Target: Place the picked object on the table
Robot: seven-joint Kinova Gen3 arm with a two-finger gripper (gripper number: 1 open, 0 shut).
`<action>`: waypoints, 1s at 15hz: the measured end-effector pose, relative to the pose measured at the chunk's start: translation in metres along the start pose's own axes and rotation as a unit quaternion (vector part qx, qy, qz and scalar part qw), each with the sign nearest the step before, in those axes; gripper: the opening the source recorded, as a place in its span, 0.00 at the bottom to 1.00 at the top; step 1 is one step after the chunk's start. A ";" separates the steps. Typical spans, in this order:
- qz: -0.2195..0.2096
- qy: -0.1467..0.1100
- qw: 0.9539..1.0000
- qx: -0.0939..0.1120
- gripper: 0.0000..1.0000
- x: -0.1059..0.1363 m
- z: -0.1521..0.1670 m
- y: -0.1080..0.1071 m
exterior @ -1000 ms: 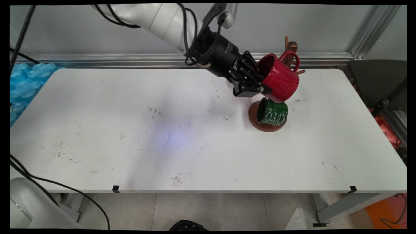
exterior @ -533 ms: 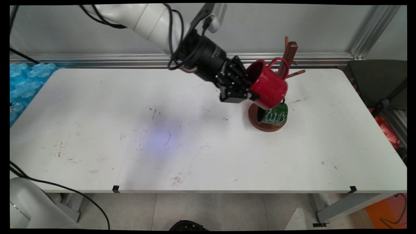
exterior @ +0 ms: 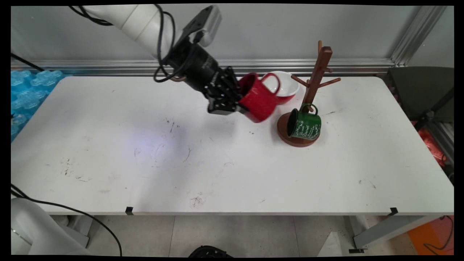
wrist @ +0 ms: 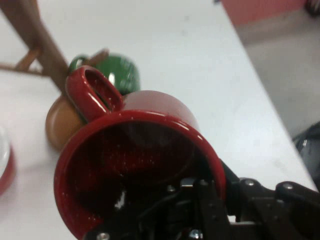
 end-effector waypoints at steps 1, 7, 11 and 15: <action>0.003 -0.007 1.000 0.001 0.00 -0.004 -0.002 -0.002; 0.051 -0.072 0.996 -0.007 0.00 -0.037 -0.017 -0.019; 0.084 -0.120 0.989 -0.013 0.00 -0.058 -0.021 -0.033; 0.093 -0.173 0.981 -0.003 0.00 -0.076 -0.021 -0.047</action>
